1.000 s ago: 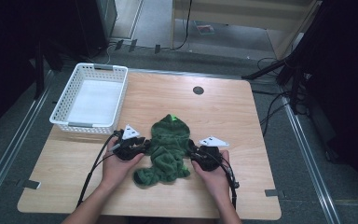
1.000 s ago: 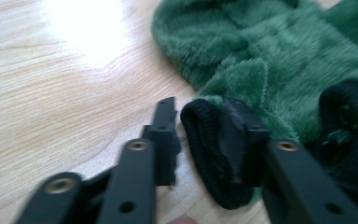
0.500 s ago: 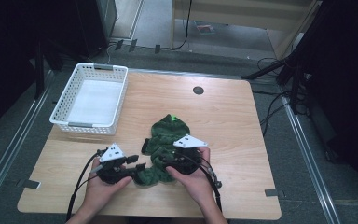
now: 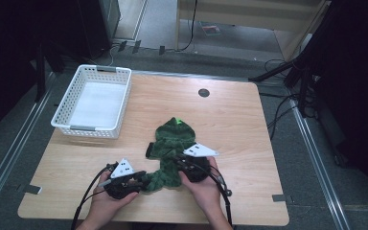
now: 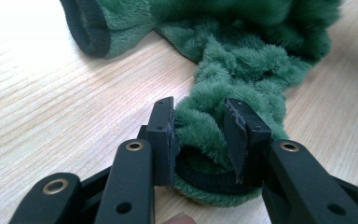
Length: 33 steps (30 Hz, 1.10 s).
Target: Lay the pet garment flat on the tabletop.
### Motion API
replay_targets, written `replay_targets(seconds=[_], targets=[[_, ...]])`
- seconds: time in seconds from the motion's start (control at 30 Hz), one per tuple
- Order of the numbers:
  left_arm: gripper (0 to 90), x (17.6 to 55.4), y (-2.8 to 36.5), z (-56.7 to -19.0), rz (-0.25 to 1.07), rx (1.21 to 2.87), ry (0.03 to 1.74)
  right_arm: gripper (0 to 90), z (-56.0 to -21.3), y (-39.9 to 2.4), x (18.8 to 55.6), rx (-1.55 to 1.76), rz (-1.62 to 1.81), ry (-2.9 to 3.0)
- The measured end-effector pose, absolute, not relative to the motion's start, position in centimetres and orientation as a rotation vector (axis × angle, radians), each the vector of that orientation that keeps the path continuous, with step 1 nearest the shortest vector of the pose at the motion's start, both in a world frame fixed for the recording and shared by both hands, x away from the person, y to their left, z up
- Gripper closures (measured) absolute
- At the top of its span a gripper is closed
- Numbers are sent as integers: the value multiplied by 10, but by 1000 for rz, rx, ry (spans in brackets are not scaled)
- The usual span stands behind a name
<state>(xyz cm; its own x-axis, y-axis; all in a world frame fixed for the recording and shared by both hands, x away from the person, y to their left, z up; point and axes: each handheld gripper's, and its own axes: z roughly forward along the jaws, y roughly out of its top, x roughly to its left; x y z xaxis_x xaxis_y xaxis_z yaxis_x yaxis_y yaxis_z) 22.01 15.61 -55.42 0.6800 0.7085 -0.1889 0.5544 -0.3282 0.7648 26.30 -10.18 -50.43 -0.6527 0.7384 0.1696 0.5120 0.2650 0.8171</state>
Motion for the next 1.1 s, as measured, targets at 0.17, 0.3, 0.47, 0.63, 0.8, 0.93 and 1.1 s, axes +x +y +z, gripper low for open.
replay_targets(seconds=[0.17,0.3,0.47,0.63,0.8,0.93,1.1], targets=[[648,220,156,-554,227,2028,972,826,-499,-151,238,1236,1409,2198],[648,220,156,-554,226,2026,975,794,-512,-189,220,1362,1357,2178],[637,221,157,-554,200,2017,971,572,-520,-226,206,1519,1329,2062],[570,225,159,-548,177,1970,951,541,-488,-238,206,1486,1433,1868],[539,240,139,-530,214,1947,990,519,-478,-196,225,1377,1394,2064],[530,257,108,-531,225,2020,1024,521,-504,-150,250,1365,1250,2252],[544,264,88,-543,327,2107,1037,588,-530,-120,266,1391,1149,2328]])
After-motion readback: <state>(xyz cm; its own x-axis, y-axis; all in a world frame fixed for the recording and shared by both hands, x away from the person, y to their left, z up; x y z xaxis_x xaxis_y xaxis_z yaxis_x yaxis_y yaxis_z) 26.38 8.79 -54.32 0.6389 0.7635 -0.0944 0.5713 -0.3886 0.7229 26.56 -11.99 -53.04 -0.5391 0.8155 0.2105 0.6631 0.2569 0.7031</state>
